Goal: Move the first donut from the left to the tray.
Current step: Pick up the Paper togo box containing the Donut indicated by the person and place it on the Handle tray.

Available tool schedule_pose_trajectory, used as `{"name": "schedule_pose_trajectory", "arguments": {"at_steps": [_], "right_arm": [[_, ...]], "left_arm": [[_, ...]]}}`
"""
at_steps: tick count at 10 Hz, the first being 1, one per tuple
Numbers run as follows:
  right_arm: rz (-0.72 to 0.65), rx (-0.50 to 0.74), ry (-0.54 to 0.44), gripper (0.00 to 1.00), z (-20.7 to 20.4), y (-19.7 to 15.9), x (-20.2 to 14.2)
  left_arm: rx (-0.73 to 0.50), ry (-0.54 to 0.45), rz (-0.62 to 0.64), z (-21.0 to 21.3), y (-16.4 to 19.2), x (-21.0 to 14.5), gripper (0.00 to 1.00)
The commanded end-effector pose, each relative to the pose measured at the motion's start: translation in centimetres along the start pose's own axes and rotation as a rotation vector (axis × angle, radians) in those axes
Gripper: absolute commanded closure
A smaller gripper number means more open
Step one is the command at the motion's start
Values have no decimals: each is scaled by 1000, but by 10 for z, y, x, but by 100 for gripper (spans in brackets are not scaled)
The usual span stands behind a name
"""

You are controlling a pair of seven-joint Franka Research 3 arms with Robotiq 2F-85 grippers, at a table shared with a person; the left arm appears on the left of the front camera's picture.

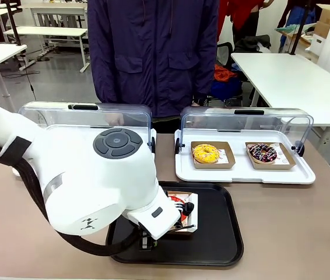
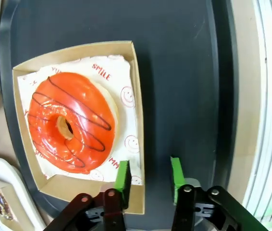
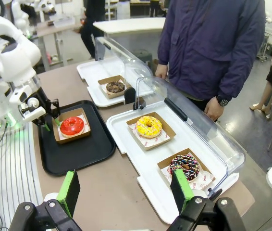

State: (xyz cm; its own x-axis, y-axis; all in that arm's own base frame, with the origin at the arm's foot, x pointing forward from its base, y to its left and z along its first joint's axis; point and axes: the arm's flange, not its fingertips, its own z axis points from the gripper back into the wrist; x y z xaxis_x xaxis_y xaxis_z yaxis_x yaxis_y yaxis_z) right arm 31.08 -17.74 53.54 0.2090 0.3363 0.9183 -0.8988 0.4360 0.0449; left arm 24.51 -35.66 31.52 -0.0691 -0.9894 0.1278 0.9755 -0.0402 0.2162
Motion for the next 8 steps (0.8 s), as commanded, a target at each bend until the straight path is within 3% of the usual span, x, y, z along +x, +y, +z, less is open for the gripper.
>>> {"name": "schedule_pose_trajectory", "arguments": {"at_steps": [1,2,5,8], "right_arm": [[29,-4,-21,0,1,-3,2],[29,-4,-21,0,1,-3,2],[29,-4,-21,0,1,-3,2],[29,-4,-21,0,1,-3,2]], "left_arm": [[-50,-38,35,33,-12,-14,0],[-42,-80,31,51,-12,-12,0],[-7,-57,20,111,-15,-1,0],[-20,25,10,129,-7,0,0]]}}
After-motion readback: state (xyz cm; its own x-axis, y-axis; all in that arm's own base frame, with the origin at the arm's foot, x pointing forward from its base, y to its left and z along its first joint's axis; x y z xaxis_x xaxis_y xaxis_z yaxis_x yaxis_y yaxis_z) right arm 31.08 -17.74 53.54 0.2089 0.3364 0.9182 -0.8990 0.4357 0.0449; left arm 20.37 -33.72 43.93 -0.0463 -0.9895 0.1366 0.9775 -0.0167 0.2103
